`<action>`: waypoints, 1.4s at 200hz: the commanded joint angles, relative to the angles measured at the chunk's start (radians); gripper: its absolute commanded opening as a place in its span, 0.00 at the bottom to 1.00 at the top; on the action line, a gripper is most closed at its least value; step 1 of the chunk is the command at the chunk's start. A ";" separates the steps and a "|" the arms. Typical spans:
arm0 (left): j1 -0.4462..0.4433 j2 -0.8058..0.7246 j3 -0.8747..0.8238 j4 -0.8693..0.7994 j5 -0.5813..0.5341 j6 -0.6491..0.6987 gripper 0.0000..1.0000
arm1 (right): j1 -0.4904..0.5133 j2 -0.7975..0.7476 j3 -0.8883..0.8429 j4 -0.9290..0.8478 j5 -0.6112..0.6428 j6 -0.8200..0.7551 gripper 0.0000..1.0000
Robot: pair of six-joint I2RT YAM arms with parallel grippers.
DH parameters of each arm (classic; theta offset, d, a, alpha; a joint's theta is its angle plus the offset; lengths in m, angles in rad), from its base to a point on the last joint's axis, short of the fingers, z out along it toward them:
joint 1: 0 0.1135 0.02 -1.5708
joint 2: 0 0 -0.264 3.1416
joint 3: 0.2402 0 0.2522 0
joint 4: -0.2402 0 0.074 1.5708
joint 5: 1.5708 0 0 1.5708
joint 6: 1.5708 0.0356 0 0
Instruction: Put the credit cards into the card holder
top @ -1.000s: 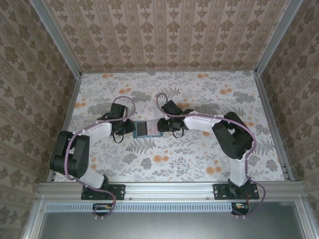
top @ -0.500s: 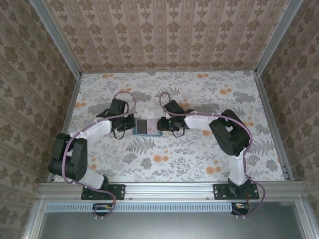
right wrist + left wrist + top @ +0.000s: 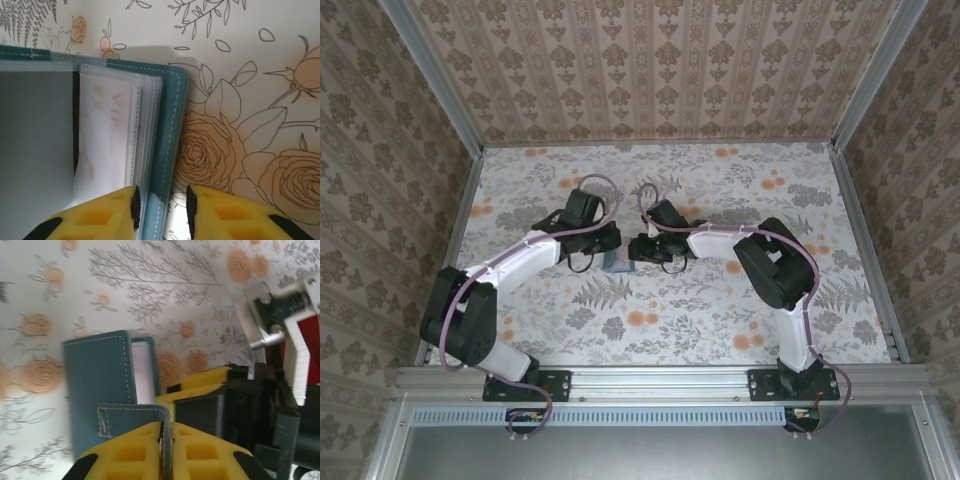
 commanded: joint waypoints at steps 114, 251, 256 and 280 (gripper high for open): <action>-0.066 0.176 0.061 0.015 -0.004 -0.039 0.31 | -0.062 -0.225 -0.159 -0.030 0.021 0.015 0.39; -0.045 -0.024 0.185 -0.149 -0.039 0.030 0.58 | -0.062 -0.251 -0.169 -0.033 0.016 0.003 0.39; -0.036 -0.043 0.171 -0.150 -0.040 0.027 0.58 | -0.060 -0.251 -0.167 -0.037 0.017 0.001 0.39; 0.004 -0.145 0.094 -0.153 -0.057 0.018 0.58 | -0.045 -0.237 -0.151 -0.055 0.016 -0.008 0.39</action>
